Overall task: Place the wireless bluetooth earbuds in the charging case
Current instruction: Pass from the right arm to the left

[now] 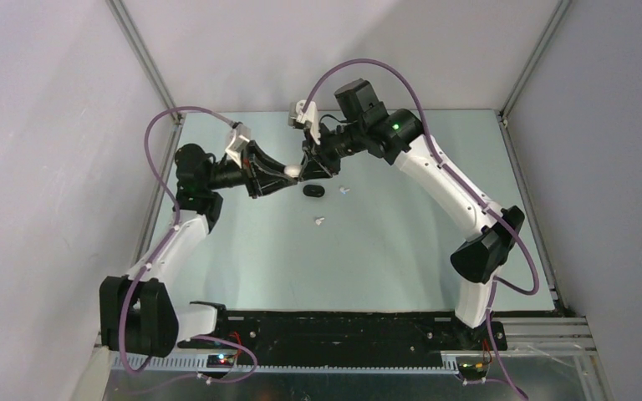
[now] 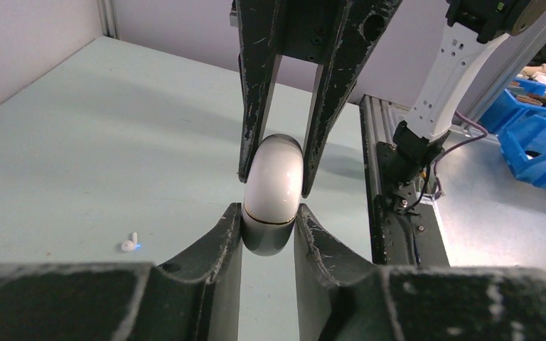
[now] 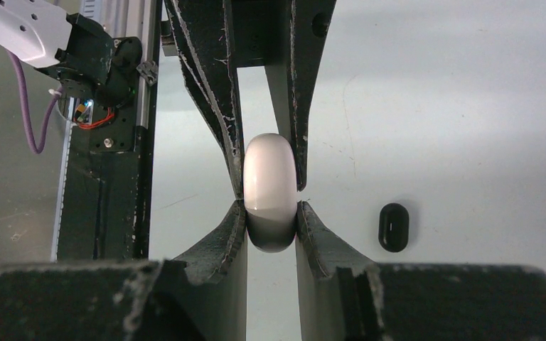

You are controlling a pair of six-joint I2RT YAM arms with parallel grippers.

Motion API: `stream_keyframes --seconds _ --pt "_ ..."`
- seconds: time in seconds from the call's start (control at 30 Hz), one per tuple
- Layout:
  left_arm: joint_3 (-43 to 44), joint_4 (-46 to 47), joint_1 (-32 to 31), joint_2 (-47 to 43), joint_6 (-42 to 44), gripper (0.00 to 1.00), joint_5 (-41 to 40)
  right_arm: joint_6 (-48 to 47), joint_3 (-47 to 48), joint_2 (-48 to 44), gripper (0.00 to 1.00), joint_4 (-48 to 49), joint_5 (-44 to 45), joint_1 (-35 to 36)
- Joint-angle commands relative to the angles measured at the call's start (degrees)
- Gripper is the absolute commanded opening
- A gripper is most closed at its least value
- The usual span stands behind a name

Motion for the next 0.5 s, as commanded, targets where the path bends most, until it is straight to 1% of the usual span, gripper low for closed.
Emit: stream_keyframes --seconds 0.0,0.03,0.07,0.1,0.13,0.2,0.3,0.47 --pt "1.56 4.3 0.08 0.93 -2.97 0.1 1.65 0.64 1.51 0.44 0.0 2.09 0.04 -0.18" --pt "1.45 4.6 0.04 1.13 -3.15 0.06 1.7 0.79 1.46 0.41 0.02 2.23 0.23 -0.22" --pt "1.3 5.15 0.09 1.11 -3.18 0.04 1.71 1.45 1.36 0.38 0.11 2.31 0.63 -0.18" --pt "1.23 5.37 0.09 1.11 -3.11 0.01 1.78 1.94 1.27 0.42 0.17 2.6 1.06 -0.3" --pt "1.16 5.6 0.11 1.11 -2.72 0.0 1.88 2.99 1.26 0.43 0.27 2.76 1.26 -0.4" --pt "1.09 5.79 0.16 1.19 -2.11 0.0 2.41 4.93 1.2 0.49 0.33 3.38 1.67 -0.74" --pt "1.02 6.27 0.16 1.29 -1.64 0.0 3.11 7.93 1.15 0.73 0.37 4.81 2.66 -1.5" --pt "1.07 5.72 0.14 1.06 -0.59 0.0 3.72 11.41 1.54 1.49 0.38 6.9 2.82 -2.4"
